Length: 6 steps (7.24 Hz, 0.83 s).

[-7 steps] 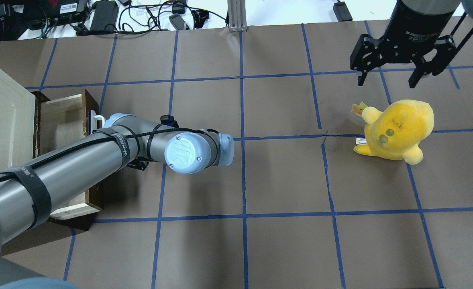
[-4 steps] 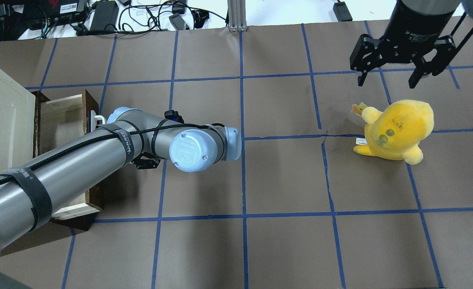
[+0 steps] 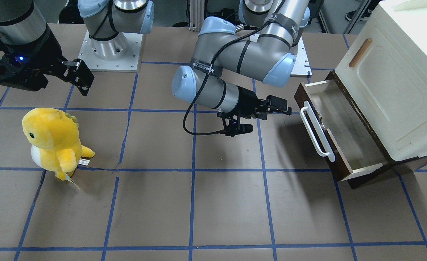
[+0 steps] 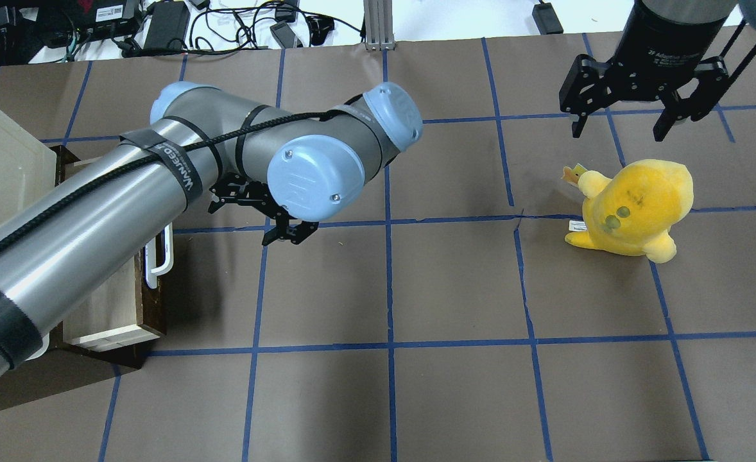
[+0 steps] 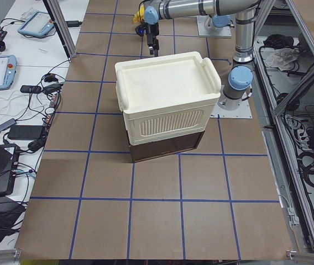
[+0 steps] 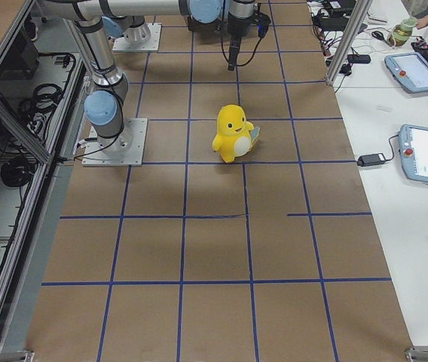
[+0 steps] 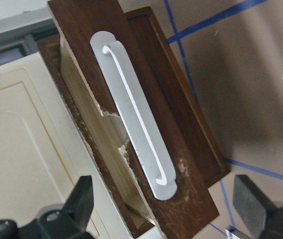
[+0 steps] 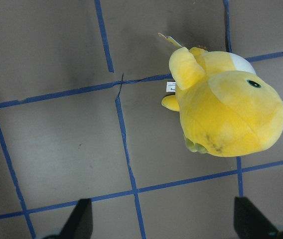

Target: Pull drawer sideways

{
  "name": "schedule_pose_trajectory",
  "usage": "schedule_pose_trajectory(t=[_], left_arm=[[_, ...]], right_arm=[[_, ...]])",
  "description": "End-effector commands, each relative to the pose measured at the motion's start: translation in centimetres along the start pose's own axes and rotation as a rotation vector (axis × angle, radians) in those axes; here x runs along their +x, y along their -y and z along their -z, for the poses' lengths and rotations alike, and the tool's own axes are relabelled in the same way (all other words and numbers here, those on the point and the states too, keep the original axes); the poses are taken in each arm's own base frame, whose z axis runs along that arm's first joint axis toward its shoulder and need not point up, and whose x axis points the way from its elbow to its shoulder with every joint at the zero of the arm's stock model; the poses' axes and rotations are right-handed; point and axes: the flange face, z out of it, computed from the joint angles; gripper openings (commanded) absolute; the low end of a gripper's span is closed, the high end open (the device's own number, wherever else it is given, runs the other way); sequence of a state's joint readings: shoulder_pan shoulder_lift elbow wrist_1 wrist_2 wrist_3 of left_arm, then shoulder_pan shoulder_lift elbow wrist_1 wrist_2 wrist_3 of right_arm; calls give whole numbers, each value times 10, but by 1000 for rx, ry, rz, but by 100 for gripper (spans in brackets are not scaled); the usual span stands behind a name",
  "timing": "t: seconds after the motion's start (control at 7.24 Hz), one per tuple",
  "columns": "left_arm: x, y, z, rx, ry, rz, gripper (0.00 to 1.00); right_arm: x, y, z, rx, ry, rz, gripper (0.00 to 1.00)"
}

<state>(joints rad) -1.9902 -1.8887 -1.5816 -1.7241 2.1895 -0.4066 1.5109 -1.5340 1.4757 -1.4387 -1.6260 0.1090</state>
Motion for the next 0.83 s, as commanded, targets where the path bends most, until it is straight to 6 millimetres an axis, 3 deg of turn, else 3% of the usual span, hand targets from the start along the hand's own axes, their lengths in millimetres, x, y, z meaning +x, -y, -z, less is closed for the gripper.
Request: schedule_pose_trajectory(t=[0.0,0.14,0.41,0.69], left_arm=[[-45,-22,48,51,-372,106,100],[-80,-42,65,73,-497,150,100],[-146,-73,79,108,-661,258,100],[-185,-89,81,140,-750,288,100]], right_arm=[[1,0,0,0,0,-1,100],[1,0,0,-1,0,-1,100],[0,0,0,0,0,0,100],[0,0,0,0,0,0,100]])
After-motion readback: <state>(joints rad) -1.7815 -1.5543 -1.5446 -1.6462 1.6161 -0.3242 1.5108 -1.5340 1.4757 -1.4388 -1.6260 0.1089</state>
